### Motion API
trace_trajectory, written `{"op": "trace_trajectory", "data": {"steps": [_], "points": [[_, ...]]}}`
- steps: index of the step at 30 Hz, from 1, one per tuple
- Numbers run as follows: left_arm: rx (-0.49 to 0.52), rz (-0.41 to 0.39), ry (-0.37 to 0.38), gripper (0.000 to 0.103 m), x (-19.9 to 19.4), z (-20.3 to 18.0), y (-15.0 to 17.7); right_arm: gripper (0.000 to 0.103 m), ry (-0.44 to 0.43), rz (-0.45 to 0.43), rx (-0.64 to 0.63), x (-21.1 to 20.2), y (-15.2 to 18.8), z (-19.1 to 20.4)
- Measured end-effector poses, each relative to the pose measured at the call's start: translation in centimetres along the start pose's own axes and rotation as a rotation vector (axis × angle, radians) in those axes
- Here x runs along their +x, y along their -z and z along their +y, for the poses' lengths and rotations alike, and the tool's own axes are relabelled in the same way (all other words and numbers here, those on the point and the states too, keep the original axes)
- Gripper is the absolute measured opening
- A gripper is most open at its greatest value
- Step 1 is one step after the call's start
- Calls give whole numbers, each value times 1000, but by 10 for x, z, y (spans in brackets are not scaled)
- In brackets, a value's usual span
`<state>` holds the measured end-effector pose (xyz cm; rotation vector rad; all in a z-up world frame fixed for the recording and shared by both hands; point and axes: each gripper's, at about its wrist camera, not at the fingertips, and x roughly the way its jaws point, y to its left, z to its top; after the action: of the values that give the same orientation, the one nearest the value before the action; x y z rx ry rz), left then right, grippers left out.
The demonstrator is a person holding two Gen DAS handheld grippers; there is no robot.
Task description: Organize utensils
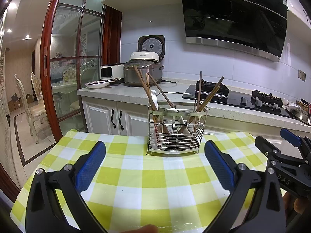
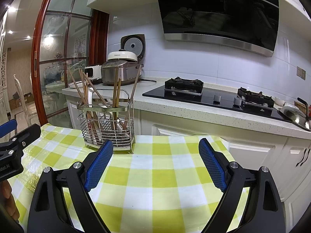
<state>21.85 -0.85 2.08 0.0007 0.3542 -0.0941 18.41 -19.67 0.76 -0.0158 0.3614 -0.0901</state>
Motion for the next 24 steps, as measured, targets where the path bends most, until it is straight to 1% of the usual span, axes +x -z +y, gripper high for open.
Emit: {"op": "trace_trajectory", "data": {"steps": [24], "points": [[4,4,7,98,1,-2,2,84,-1,6,-2,2,4,-1]]}}
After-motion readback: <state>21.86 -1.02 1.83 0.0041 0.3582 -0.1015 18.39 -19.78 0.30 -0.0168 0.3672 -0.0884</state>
